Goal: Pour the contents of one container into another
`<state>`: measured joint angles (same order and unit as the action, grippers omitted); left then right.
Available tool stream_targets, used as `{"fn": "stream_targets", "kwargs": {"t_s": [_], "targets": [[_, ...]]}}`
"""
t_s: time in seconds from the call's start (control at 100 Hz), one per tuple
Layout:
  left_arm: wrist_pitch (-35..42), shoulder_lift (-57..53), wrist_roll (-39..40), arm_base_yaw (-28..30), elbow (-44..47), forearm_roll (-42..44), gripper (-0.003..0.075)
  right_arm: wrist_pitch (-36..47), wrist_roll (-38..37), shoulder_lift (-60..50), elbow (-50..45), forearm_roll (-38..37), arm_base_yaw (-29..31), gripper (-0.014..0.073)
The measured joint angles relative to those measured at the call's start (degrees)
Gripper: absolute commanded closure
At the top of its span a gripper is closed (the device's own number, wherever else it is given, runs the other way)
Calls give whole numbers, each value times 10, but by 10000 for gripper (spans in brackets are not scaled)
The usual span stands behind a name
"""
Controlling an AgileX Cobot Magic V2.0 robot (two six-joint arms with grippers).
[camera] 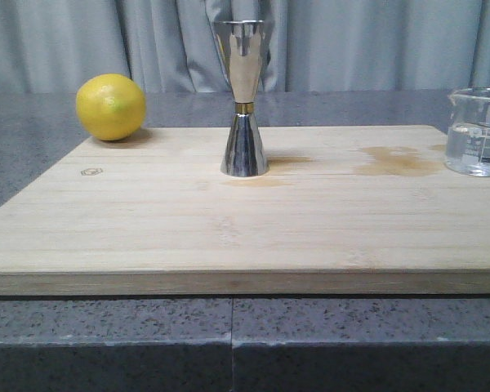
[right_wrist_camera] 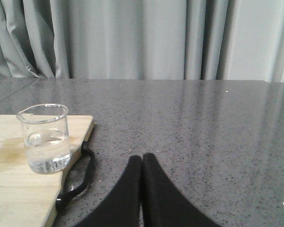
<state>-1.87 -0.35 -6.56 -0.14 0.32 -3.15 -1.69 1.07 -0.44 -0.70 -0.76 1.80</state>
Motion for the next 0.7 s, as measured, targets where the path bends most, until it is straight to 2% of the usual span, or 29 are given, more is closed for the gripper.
{"fn": "stream_targets", "kwargs": {"t_s": [0.38, 0.52, 0.7], "targets": [[0, 0, 0, 0, 0, 0, 739, 17, 0, 0, 0, 0, 0, 666], [5, 0, 0, 0, -1, -45, 739, 31, 0, 0, 1, 0, 0, 666], [-17, 0, 0, 0, -47, -81, 739, -44, 0, 0, 79, 0, 0, 666]]}}
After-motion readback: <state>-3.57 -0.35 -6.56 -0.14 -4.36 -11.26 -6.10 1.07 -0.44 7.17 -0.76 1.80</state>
